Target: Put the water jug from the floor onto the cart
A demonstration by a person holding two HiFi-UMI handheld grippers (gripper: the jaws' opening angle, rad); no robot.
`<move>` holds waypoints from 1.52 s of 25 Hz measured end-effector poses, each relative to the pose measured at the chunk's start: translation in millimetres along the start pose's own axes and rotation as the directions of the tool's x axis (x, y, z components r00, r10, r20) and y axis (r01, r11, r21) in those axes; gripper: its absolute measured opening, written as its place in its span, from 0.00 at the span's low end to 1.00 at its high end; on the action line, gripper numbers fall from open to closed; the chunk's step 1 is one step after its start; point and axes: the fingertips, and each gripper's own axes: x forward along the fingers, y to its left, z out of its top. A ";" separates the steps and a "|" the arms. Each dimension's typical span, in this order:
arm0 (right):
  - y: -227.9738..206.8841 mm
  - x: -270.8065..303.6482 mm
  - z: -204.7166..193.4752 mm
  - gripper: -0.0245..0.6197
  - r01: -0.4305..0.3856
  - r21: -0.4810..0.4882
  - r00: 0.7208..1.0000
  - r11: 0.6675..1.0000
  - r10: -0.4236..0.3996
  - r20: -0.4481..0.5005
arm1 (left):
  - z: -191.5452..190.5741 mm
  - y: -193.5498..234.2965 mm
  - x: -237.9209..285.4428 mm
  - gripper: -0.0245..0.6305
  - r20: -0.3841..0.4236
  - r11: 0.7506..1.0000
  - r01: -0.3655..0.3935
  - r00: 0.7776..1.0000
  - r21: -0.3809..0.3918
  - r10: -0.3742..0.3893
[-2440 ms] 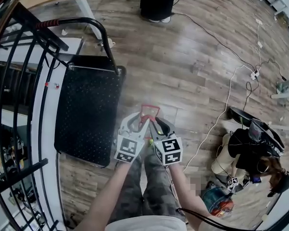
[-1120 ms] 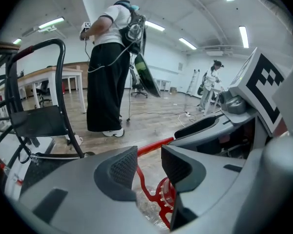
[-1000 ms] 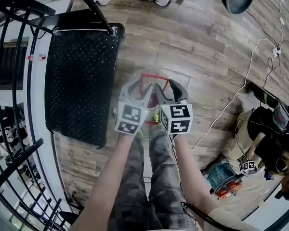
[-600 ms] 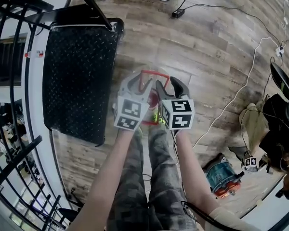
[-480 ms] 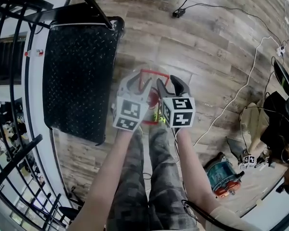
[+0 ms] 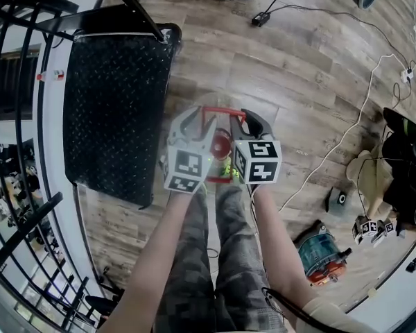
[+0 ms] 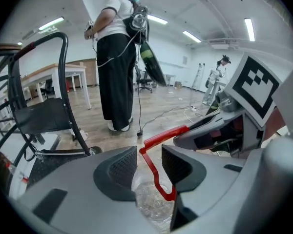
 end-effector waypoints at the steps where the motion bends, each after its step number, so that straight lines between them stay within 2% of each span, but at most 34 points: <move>1: 0.9 -0.2 1.0 0.19 -0.002 -0.001 1.000 1.000 0.002 0.005 | -2.3 0.9 3.2 0.24 -0.015 1.000 0.009 1.000 0.000 -0.009; 5: 4.7 0.6 3.0 0.18 -0.014 -0.020 1.000 1.000 0.014 0.024 | -9.6 4.7 16.2 0.24 -0.047 1.000 0.020 0.999 -0.006 -0.020; 9: 10.2 -2.9 5.7 0.17 -0.022 -0.023 0.998 0.999 0.024 0.057 | -2.9 3.7 17.9 0.24 -0.034 1.000 0.023 0.999 -0.005 -0.023; 21: 23.7 -27.0 7.0 0.13 -0.015 -0.051 0.997 0.999 0.019 0.073 | 0.7 -3.0 -11.5 0.24 -0.028 0.999 -0.021 0.999 0.046 0.022; 25: 33.6 -42.5 19.0 0.11 -0.024 -0.071 0.995 0.997 0.031 0.098 | 10.0 -3.8 -30.3 0.23 -0.014 0.998 -0.046 0.999 0.037 0.047; 30: 48.0 -66.7 47.5 0.11 -0.019 -0.126 0.989 0.992 0.037 0.140 | 35.2 -0.9 -57.9 0.22 0.025 0.997 -0.075 0.997 0.034 0.074; 38: 64.2 -104.3 113.6 0.09 -0.015 -0.164 0.975 0.986 0.051 0.217 | 105.3 12.0 -98.4 0.20 0.110 0.990 -0.119 0.988 0.082 0.110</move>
